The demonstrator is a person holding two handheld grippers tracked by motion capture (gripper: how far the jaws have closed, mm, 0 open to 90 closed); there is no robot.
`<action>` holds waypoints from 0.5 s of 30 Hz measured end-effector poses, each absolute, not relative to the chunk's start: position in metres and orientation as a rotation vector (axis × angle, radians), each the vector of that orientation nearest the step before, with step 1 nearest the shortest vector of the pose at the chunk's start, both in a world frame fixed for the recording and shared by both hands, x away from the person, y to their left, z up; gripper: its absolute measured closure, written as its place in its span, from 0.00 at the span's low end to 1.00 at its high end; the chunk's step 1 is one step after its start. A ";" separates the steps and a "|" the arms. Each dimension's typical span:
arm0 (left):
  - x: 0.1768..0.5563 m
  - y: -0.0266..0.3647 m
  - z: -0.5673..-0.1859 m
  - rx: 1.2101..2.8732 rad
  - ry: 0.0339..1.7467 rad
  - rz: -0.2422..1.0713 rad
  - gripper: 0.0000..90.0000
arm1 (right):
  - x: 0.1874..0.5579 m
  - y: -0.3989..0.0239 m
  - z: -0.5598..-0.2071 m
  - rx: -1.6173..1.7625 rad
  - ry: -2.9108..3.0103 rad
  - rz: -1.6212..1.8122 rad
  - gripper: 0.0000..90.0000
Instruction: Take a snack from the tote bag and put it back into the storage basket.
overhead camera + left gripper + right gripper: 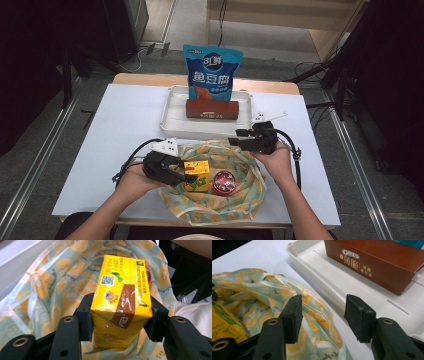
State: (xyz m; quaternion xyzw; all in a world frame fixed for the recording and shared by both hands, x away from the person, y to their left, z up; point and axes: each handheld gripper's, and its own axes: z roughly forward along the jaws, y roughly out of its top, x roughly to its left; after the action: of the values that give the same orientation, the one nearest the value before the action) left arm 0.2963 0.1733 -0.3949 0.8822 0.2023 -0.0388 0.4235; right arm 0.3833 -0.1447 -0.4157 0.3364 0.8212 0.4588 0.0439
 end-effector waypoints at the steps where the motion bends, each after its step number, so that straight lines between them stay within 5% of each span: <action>1: 0.296 0.174 -0.393 2.204 0.506 -0.092 0.56 | 0.383 -0.145 -0.416 1.024 2.508 1.402 0.52; 15: 0.299 0.185 -0.378 2.151 0.540 -0.061 0.56 | 0.384 -0.144 -0.414 1.021 2.515 1.432 0.38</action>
State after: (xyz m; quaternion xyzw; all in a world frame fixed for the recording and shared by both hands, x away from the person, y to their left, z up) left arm 0.2986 0.1855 -0.3784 0.8681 0.2181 -0.0247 0.4453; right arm 0.3837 -0.1438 -0.4142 0.3326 0.8189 0.4664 0.0362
